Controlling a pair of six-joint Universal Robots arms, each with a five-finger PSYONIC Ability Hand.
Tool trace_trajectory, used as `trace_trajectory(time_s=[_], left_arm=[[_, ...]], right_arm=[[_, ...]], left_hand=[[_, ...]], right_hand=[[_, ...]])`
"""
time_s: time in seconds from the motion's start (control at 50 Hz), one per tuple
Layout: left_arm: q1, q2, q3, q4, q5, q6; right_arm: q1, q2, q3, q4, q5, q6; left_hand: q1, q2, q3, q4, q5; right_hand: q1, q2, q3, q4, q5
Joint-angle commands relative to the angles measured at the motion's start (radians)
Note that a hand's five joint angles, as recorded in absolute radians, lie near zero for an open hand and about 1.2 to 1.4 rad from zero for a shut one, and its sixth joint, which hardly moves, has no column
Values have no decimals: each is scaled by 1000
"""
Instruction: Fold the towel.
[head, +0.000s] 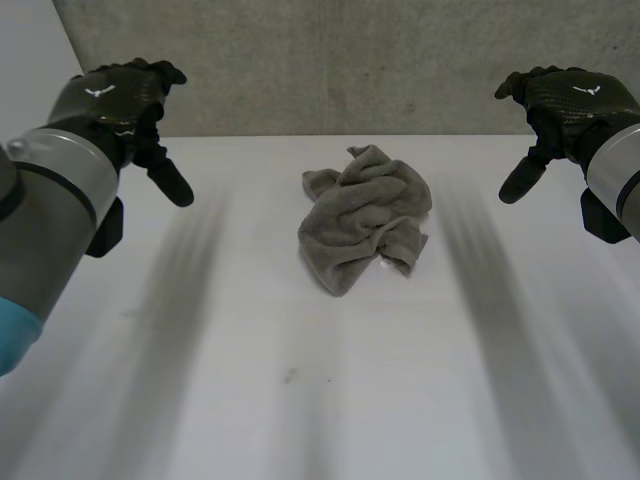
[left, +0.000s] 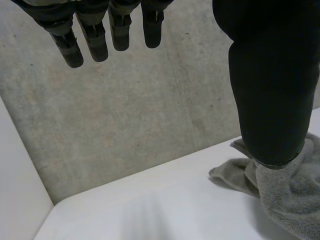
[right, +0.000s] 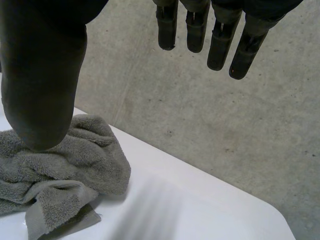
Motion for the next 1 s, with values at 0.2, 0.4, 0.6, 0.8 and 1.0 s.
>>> trace_trajectory(time_s=[0.2, 0.4, 0.6, 0.8, 1.0], left_arm=[[-10, -308, 50, 217, 207, 5], [-13, -578, 206, 288, 290, -1], [-21, -925, 560, 294, 364, -5], [-90, -947, 607, 228, 366, -24], [-96, -713, 377, 150, 344, -38]], right_arm=[[0, 67, -2, -9, 0, -63], [-3, 119, -9, -11, 0, -90], [-3, 156, -9, -17, 0, -109], [-6, 194, -17, -23, 0, -136], [-8, 234, -55, -18, -19, -207]], left_hand=[[23, 32, 30, 31, -1], [35, 44, 41, 43, 11], [128, 137, 135, 136, 105], [975, 984, 982, 983, 951], [1220, 1229, 1227, 1229, 1197]], right_hand=[[-42, -75, -66, -80, -53], [-42, -75, -66, -80, -53], [-42, -75, -66, -80, -53], [-42, -75, -66, -80, -53], [-42, -75, -66, -80, -53]])
